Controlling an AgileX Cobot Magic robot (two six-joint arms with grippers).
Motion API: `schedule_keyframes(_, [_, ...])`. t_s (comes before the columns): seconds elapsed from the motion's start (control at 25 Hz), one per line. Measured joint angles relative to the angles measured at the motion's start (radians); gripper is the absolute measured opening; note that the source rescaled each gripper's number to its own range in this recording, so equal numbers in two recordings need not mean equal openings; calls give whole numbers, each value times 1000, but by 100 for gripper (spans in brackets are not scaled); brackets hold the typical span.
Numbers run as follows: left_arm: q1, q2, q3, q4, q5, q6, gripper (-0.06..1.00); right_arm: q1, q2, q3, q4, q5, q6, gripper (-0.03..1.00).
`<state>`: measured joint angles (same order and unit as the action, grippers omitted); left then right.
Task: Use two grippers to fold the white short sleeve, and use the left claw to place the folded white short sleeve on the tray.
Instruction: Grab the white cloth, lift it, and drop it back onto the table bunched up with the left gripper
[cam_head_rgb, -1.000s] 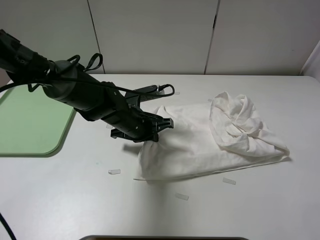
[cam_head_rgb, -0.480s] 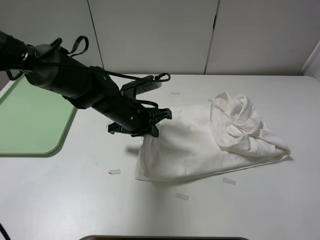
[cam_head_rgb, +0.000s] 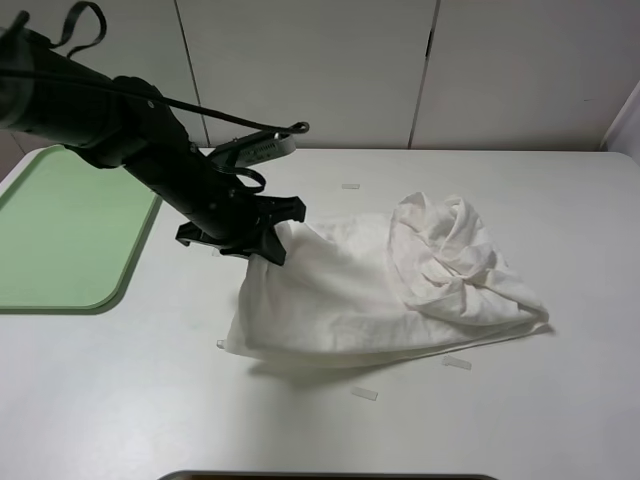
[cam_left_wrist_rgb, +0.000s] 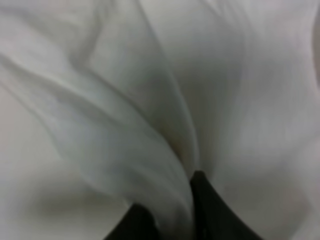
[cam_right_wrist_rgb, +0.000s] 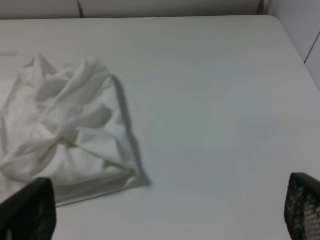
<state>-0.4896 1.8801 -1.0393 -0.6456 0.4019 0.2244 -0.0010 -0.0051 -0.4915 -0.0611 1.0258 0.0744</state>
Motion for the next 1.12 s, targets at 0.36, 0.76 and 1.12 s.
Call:
schedule_keyframes(0.36, [112, -127, 0, 292, 234, -90, 8, 0, 0, 0, 0, 0, 0, 100])
schedule_keyframes(0.76, [163, -316, 0, 511, 434, -148, 8, 0, 0, 0, 0, 0, 0, 100])
schedule_keyframes(1.12, [63, -337, 0, 510, 387, -262, 8, 0, 0, 0, 0, 0, 0, 100])
